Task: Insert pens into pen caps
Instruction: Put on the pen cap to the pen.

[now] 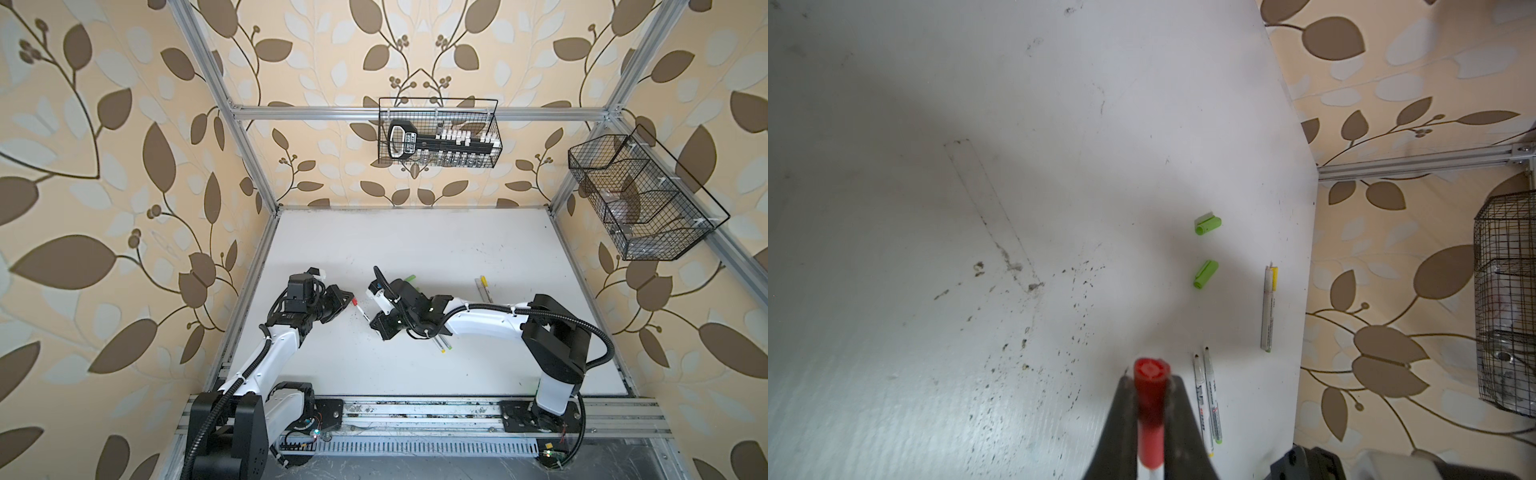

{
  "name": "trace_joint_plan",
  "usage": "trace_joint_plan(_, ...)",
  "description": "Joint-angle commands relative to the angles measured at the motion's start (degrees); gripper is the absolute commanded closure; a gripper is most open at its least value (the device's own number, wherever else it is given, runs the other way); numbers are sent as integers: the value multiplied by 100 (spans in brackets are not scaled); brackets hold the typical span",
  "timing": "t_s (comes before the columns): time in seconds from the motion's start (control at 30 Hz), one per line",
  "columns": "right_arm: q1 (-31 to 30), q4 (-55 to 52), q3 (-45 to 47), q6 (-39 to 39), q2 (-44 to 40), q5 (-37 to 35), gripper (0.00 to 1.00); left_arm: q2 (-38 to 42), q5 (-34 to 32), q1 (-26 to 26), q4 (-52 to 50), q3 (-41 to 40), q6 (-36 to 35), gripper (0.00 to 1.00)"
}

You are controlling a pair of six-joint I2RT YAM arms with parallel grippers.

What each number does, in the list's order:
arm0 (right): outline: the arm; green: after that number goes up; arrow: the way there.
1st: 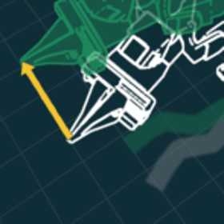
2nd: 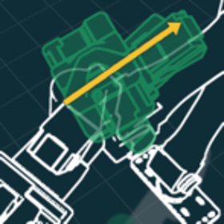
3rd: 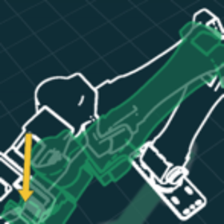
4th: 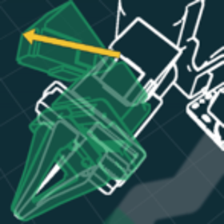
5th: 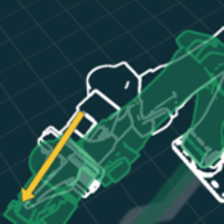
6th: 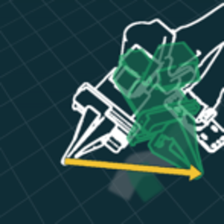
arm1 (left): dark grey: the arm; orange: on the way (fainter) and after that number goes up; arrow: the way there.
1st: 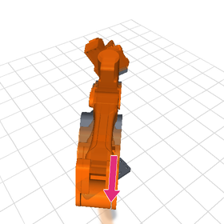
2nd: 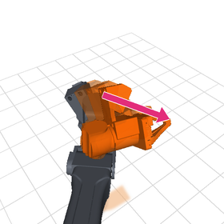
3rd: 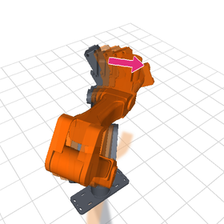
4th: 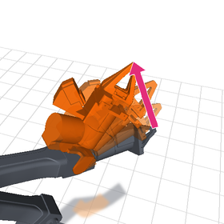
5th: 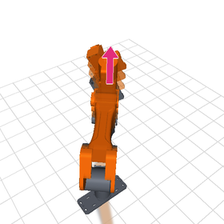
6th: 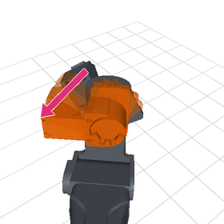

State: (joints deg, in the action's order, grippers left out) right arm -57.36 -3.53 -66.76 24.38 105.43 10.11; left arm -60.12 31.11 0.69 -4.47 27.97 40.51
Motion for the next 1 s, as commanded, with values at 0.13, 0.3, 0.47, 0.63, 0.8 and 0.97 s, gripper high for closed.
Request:
trace_joint_plan(0.13,36,-40,-223,-59,126,37,92,29,235,-16,181,-32,-84,89)
trace_joint_plan(0.3,67,-45,-293,-65,162,44,92,9,316,5,254,-54,-57,89)
trace_joint_plan(0.47,115,-60,-305,-56,179,38,92,-9,359,14,294,-33,-28,89)
trace_joint_plan(0.63,180,-27,-357,-21,163,8,92,-108,404,108,389,-32,-36,89)
trace_joint_plan(0.8,269,-52,-589,30,219,-32,92,-108,342,341,330,21,-152,89)
trace_joint_plan(0.97,357,-38,-727,107,238,-70,92,52,64,641,95,67,-364,89)
